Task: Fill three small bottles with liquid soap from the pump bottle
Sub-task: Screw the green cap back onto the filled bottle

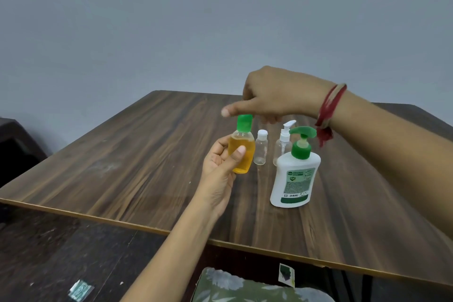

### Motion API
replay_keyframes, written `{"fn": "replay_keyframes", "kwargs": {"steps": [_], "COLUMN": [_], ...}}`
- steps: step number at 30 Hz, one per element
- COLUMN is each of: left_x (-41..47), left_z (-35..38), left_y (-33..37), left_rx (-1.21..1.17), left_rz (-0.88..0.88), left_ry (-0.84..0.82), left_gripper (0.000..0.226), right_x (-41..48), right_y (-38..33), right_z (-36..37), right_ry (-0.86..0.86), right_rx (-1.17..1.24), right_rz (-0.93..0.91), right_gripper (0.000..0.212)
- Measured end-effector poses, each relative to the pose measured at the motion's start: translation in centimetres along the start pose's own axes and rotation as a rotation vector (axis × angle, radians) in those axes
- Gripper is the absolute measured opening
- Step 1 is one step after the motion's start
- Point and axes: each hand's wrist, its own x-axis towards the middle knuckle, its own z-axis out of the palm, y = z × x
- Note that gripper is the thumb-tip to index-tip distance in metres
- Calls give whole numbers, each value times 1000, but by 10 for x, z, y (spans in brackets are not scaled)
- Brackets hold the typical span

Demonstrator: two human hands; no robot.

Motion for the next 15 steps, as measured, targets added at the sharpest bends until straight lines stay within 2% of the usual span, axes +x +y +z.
{"fn": "replay_keyframes", "kwargs": {"steps": [1, 2, 4, 6, 9, 12, 13, 15], "left_x": [1, 1, 1, 1, 1, 2, 3, 5], "left_z": [-2, -3, -5, -7, -6, -8, -9, -11], "left_y": [1, 2, 4, 5, 3, 2, 3, 5], "left_rx": [-2, -3, -3, 8, 35, 10, -1, -10], "left_rz": [3, 5, 4, 6, 9, 18, 19, 20], "left_ry": [3, 7, 12, 8, 6, 2, -1, -7], "left_gripper": [40, 37, 34, 32, 31, 30, 30, 30], "right_x": [1, 3, 0, 2, 7, 9, 9, 9], "right_y": [0, 1, 0, 1, -1, -4, -4, 0], "right_z": [0, -1, -6, -8, 0, 9, 10, 6], "right_ry": [55, 60, -109, -226, -174, -92, -52, -58], "right_rx": [-11, 31, 117, 104, 13, 75, 105, 246], "right_rz": [-2, -21, -113, -185, -156, -52, -35, -88], "right_gripper": [64, 60, 41, 33, 11, 48, 54, 41]}}
